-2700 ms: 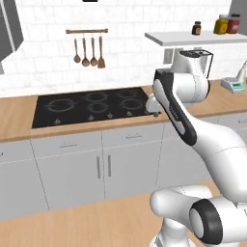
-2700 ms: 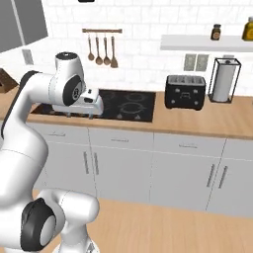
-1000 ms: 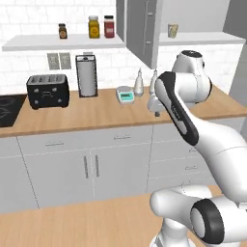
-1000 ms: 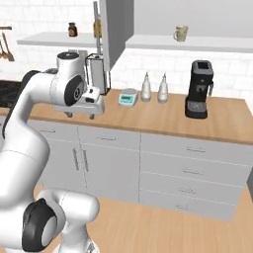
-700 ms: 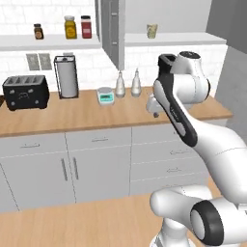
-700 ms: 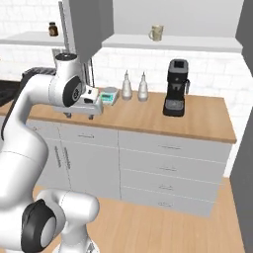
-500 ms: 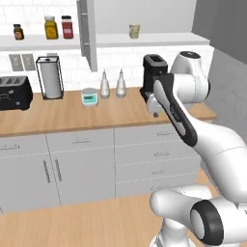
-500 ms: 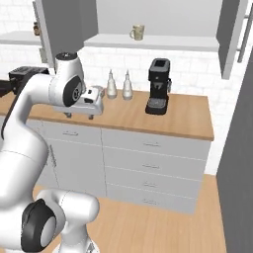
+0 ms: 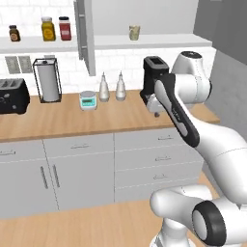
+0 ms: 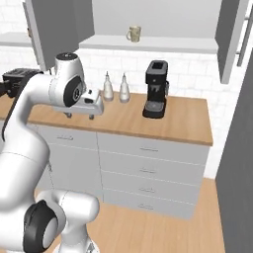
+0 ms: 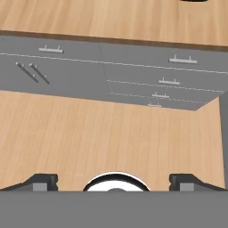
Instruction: Gather all objects into one cabinet and sort the glasses and bowls to opposite sides.
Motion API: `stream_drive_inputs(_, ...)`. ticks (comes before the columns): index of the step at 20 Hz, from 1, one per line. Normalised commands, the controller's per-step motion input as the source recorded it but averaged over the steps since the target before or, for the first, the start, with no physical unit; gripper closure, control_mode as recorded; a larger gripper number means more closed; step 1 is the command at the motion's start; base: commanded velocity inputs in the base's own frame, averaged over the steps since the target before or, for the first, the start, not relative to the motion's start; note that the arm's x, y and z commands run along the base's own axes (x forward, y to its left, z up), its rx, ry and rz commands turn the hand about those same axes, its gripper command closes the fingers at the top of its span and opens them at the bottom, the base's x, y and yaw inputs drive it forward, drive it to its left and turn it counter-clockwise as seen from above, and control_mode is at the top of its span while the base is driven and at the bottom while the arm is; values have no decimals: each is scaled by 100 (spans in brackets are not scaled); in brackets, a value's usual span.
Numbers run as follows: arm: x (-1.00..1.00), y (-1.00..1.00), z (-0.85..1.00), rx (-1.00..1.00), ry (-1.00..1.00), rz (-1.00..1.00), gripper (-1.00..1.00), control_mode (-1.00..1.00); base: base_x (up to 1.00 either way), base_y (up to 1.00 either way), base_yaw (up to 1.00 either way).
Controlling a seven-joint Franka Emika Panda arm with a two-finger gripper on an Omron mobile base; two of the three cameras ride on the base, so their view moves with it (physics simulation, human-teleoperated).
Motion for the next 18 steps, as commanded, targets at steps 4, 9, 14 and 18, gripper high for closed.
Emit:
stream_drive_inputs(4,0,0,0,0,0,0,-100,100,98,-6,0)
stream_drive_inputs(9,0,0,0,0,0,0,-100,100,48,3,0)
stream_drive_inputs(14,0,0,0,0,0,0,-100,100,50,5,0)
stream_drive_inputs(18,0,0,0,0,0,0,-100,100,63,10,0)
